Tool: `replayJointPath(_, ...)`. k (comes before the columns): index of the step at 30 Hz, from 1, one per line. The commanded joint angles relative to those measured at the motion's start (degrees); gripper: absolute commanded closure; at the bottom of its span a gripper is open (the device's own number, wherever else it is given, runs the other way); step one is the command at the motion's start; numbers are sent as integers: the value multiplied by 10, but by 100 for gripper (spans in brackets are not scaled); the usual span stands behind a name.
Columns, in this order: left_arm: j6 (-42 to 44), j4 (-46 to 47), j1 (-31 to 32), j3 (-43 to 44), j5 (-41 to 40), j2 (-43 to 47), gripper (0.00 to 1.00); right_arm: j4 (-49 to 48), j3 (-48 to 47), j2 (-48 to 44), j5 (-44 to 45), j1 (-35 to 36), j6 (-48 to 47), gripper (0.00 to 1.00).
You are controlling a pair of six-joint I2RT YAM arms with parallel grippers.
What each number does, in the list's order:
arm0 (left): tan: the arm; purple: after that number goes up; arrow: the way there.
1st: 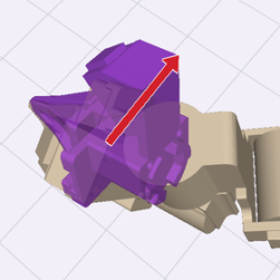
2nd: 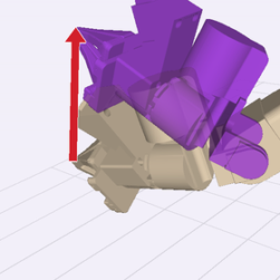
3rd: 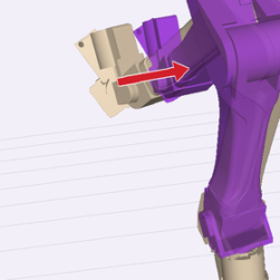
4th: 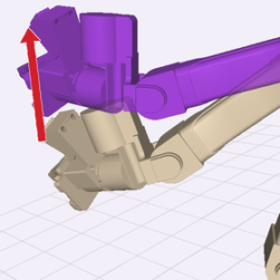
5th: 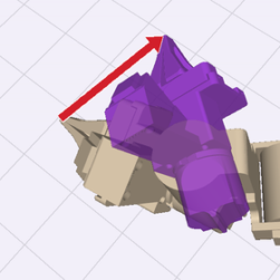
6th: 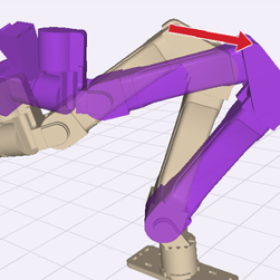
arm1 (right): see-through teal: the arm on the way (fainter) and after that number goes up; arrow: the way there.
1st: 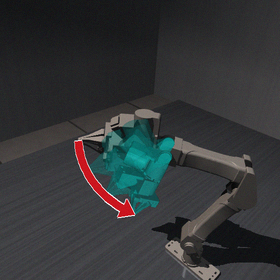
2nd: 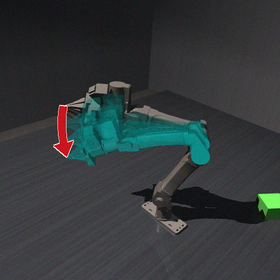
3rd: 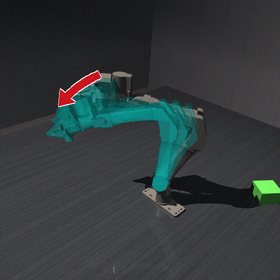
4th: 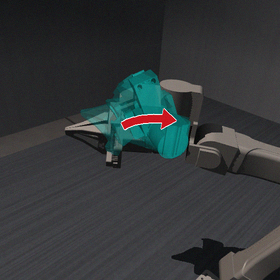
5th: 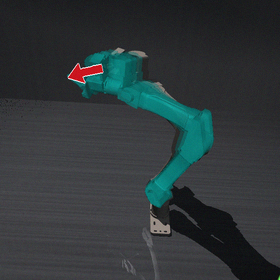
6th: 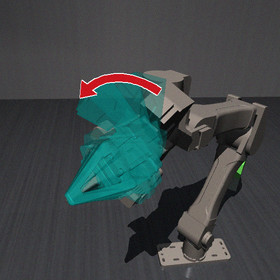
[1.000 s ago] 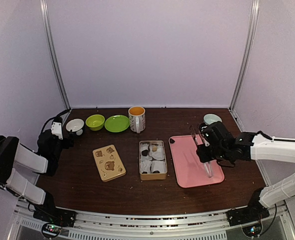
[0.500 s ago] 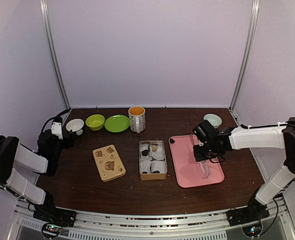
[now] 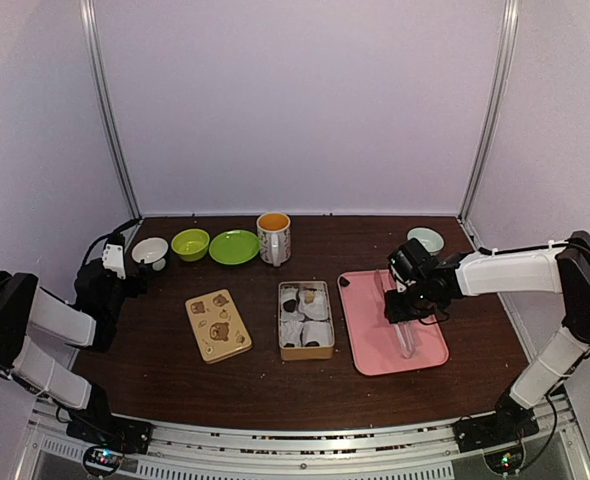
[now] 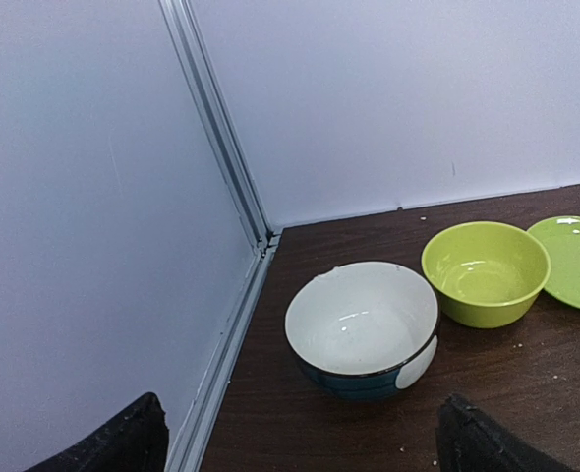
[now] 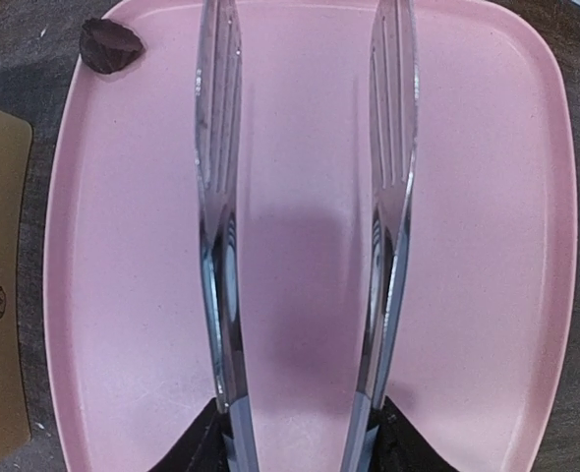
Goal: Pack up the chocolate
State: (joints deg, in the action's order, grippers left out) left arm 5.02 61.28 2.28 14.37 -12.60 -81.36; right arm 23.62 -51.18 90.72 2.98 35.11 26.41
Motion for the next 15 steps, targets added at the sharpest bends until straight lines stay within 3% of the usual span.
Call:
replayJointPath(1,-3,30,-5,8,7,-4,2,-15,-16,20,-28,-5,-14,54)
replayJointPath(6,-3,30,-5,9,7,-4,2,-26,-19,40,-42,-8,-19,50)
replayJointPath(7,-3,30,-5,9,7,-4,2,-31,-16,40,-45,-8,-19,45)
replayJointPath(10,-3,30,-4,9,7,-4,2,-65,6,23,-63,-11,-22,15)
replayJointPath(15,-2,30,-5,9,7,-4,2,-81,24,5,-59,-16,-18,0)
